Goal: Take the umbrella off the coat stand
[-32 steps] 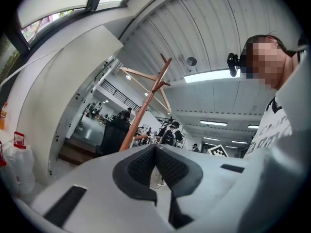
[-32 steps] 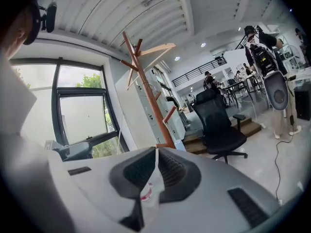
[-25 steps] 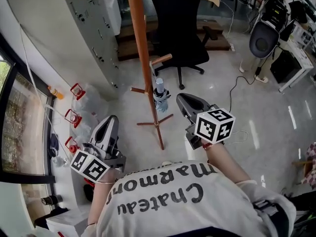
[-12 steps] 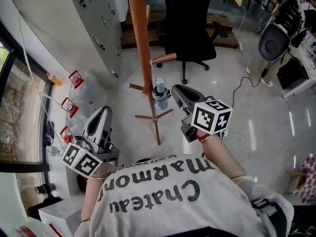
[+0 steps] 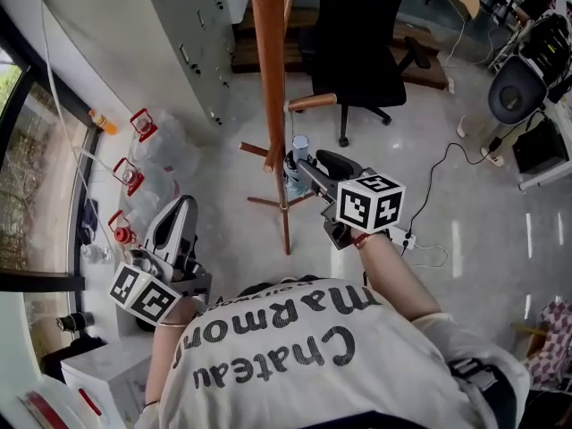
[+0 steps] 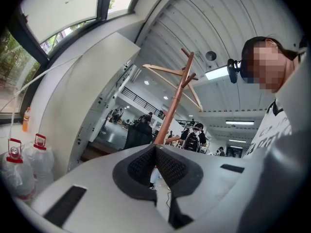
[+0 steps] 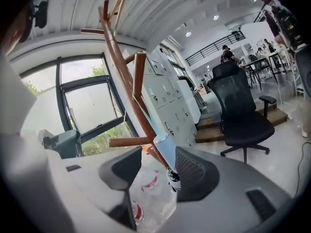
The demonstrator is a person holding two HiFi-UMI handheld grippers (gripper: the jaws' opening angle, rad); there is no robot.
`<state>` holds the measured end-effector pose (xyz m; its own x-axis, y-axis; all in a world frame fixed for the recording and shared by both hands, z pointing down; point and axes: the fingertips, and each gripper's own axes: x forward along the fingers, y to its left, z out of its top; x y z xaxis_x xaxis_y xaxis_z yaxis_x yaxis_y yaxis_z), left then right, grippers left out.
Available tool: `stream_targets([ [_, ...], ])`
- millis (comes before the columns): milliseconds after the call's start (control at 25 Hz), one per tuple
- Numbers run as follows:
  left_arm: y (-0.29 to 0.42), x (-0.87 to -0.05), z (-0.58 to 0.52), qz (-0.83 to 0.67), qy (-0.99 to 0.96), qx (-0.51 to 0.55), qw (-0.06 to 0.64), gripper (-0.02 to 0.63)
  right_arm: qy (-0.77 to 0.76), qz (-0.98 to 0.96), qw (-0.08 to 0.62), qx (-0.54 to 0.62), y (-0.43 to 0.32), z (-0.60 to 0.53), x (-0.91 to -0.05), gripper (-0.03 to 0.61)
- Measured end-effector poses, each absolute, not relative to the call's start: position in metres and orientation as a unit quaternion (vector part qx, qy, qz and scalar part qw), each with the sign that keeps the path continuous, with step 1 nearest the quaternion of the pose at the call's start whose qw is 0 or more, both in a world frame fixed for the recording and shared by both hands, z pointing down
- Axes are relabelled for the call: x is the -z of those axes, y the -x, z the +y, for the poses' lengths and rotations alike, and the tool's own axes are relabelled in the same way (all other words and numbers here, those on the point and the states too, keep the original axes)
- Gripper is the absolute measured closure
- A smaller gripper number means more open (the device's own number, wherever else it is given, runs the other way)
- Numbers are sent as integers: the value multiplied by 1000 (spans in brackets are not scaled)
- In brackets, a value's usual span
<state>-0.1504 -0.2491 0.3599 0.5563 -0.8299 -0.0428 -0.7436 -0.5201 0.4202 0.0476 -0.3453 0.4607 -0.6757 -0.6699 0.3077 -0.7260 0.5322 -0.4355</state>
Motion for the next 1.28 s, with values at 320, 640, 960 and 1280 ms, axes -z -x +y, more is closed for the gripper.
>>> stream_targets([
  [320, 163, -362, -240, -478, -853, 116, 176, 591, -388, -883, 67, -255, -33, -360, -469, 321],
  [640, 174, -359, -240, -494, -845, 118, 168, 591, -398, -884, 95, -225, -25, -376, -476, 321],
  [960, 178, -362, -241, -496, -843, 117, 170, 591, -408, -877, 100, -231, -21, -384, -489, 344],
  [1280, 169, -363, -242, -483, -851, 114, 172, 591, -429, -873, 132, -190, -27, -380, -486, 381],
])
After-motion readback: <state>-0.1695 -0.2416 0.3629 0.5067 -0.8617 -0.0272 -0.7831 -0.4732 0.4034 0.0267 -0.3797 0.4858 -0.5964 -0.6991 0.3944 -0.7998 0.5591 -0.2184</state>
